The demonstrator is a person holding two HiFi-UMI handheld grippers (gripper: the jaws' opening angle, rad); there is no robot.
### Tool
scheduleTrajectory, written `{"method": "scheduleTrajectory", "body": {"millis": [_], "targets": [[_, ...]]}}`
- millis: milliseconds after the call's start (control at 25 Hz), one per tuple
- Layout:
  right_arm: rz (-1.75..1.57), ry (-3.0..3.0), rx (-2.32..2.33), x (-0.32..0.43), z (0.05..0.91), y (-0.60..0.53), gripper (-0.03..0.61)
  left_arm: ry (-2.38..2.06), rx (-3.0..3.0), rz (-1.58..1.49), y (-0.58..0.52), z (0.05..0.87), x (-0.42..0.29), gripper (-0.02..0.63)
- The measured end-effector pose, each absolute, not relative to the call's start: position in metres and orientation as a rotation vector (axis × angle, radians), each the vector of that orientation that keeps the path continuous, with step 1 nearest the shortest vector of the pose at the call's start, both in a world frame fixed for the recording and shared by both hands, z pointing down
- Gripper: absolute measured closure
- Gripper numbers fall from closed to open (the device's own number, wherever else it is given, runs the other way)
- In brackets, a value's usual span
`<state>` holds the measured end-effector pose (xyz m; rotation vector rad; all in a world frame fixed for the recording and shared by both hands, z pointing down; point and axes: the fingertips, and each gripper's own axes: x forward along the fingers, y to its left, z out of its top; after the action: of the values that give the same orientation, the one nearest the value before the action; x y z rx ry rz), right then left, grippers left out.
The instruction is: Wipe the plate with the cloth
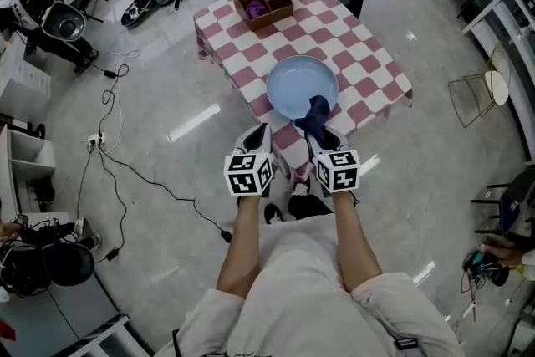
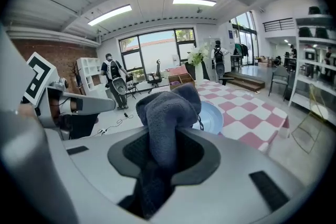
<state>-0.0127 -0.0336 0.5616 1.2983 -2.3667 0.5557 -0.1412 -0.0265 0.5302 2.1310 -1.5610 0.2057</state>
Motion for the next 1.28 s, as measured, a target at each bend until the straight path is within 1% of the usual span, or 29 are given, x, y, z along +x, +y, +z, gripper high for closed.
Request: {"method": "scheduleTrajectory", "body": {"millis": [400,880,1280], "targets": [[0.73,-2.337,1.41,0.01,0.588,0.017,0.466,-1.445,2.205,0.289,0.013,0.543,-0.127,0.603],[0.66,-2.344,1.375,-0.002,0.582,0.034,0.472,-1.45,2.18,0.272,0.032,0.548,-0.138,0.603],[0.654,-2.35,1.417,0.009,0.58,0.026,0.474,-1.446,2.175,0.269,0.029,0.553,-0.131,0.603]]}}
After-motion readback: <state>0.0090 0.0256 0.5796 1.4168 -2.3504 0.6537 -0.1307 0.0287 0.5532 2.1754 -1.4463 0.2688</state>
